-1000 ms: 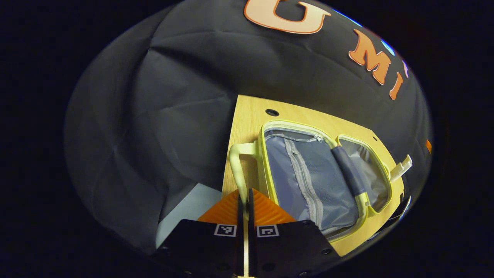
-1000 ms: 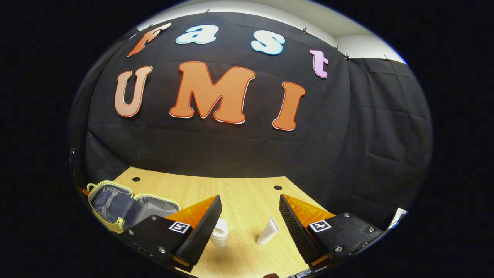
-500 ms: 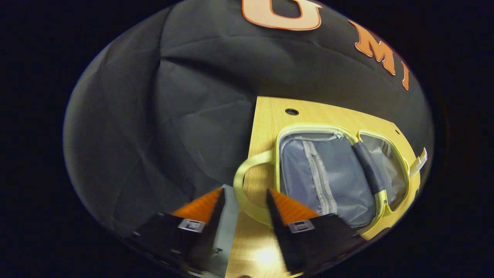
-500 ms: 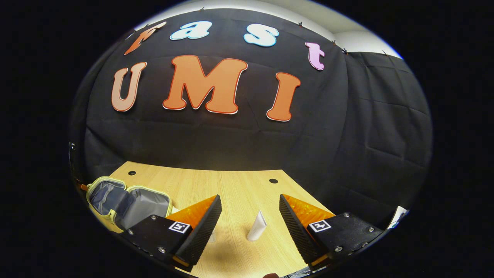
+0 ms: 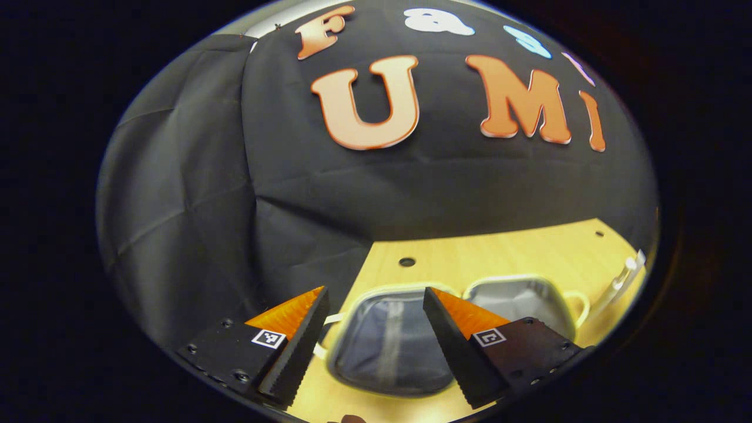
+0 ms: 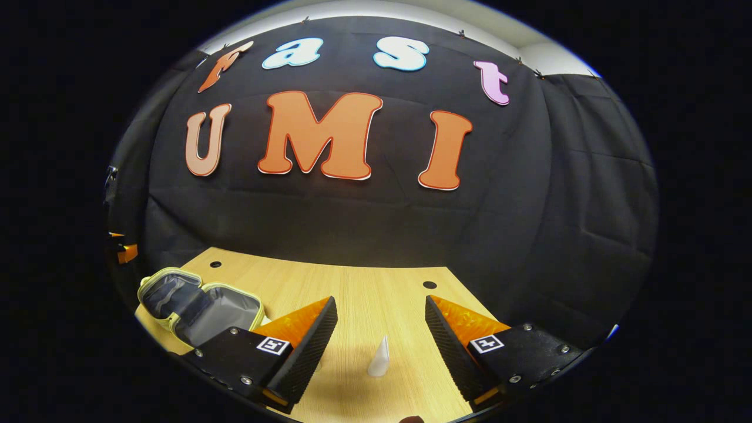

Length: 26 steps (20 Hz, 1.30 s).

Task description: First open the suitcase, pack the skin care products into it, and then close the suitcase.

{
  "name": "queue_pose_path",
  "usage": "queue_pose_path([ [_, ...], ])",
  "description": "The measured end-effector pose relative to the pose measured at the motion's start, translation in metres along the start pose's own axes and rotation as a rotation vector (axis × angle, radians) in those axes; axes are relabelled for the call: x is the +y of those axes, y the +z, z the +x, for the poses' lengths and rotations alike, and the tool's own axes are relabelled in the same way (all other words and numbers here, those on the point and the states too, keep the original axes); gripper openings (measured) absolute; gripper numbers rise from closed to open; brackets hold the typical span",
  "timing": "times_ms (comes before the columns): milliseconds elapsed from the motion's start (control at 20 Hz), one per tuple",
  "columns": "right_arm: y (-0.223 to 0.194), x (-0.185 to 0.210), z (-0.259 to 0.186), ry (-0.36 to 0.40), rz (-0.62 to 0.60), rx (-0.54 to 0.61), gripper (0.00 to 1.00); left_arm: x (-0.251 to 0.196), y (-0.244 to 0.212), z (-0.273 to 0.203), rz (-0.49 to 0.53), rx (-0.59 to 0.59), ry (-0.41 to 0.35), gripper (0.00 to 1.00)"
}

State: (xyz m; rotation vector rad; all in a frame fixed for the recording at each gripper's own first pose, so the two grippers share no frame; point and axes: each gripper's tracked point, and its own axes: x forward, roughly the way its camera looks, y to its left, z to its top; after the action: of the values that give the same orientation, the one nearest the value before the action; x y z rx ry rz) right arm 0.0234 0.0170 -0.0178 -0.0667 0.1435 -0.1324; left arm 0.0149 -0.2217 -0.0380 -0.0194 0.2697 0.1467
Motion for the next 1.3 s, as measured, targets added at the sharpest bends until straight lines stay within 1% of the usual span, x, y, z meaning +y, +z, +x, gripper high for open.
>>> queue_pose_path([
  [50, -0.001, -0.004, 0.003, 0.011, -0.002, -0.001, 0.96, -0.023, 0.014, -0.010, -0.012, -0.035, -0.018, 1.00],
  [150, -0.007, -0.009, 0.008, 0.034, -0.004, 0.004, 0.96, -0.063, 0.036, -0.022, -0.004, -0.102, -0.035, 0.99],
  [250, -0.014, -0.012, 0.012, 0.056, -0.002, 0.011, 0.96, -0.114, 0.047, -0.037, 0.006, -0.139, -0.093, 0.99],
  [350, -0.021, -0.015, 0.016, 0.074, -0.003, 0.012, 0.96, -0.161, 0.052, -0.051, 0.024, -0.168, -0.150, 1.00],
  [500, -0.032, -0.018, 0.022, 0.105, -0.008, 0.021, 0.96, -0.218, 0.042, -0.070, 0.083, -0.208, -0.199, 0.99],
  [600, -0.038, -0.019, 0.025, 0.119, 0.001, 0.024, 0.96, -0.251, 0.029, -0.075, 0.100, -0.204, -0.227, 0.99],
  [750, -0.050, -0.017, 0.031, 0.131, 0.021, 0.032, 0.96, -0.289, 0.019, -0.081, 0.078, -0.198, -0.264, 1.00],
  [850, -0.055, -0.018, 0.035, 0.130, 0.022, 0.025, 0.96, -0.320, 0.011, -0.083, 0.096, -0.200, -0.317, 1.00],
  [1000, -0.067, -0.022, 0.034, 0.144, 0.027, 0.043, 0.96, -0.366, -0.019, -0.089, 0.143, -0.160, -0.412, 1.00],
  [1050, -0.069, -0.027, 0.034, 0.141, 0.027, 0.046, 0.96, -0.377, -0.030, -0.090, 0.154, -0.140, -0.429, 1.00],
  [1200, -0.077, -0.045, 0.036, 0.116, 0.009, 0.053, 0.96, -0.402, -0.071, -0.092, 0.176, -0.066, -0.463, 0.99],
  [1250, -0.081, -0.052, 0.035, 0.107, 0.006, 0.058, 0.96, -0.408, -0.080, -0.093, 0.182, -0.055, -0.457, 0.99],
  [1300, -0.084, -0.058, 0.036, 0.099, 0.008, 0.065, 0.96, -0.417, -0.094, -0.089, 0.185, -0.030, -0.469, 0.99],
])
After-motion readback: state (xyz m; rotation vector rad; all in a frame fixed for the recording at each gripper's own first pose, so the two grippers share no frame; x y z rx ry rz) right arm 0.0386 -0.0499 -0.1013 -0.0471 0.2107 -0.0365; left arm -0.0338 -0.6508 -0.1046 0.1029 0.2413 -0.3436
